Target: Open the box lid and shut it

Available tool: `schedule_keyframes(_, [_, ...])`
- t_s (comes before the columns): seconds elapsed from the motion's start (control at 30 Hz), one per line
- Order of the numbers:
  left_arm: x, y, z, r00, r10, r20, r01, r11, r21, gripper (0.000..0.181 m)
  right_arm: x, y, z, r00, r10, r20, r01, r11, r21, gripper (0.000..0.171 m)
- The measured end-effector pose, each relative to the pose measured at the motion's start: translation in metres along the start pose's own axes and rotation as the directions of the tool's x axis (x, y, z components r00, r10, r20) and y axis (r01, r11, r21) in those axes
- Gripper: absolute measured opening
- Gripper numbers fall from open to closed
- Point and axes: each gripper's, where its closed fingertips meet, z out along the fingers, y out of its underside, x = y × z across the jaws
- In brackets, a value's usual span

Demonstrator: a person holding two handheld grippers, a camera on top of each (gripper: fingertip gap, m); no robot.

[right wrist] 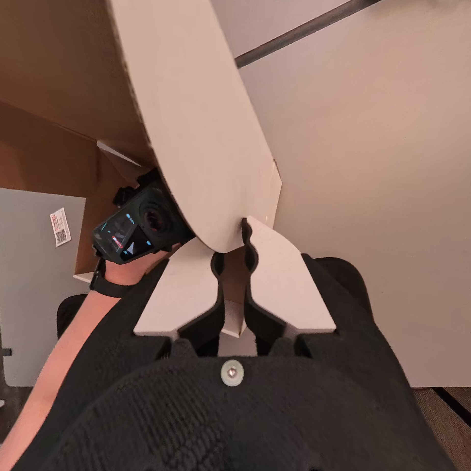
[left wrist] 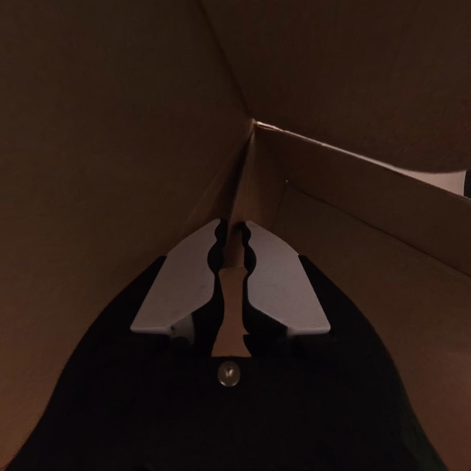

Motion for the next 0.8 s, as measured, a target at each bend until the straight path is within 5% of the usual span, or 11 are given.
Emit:
schedule_keyframes(0.33, [0.001, 0.000, 0.000, 0.999, -0.019, -0.026, 0.020, 0.999, 0.034, 0.010, -0.020, 0.008, 0.008, 1.000, -0.004, -0.016, 0.003, 0.998, -0.058, 0.016])
schedule_keyframes(0.8, [0.004, -0.004, -0.001, 0.993, -0.066, -0.099, 0.073, 0.995, 0.073, 0.009, -0.004, 0.033, 0.010, 0.996, -0.010, 0.090, 0.001, 0.995, 0.104, 0.019])
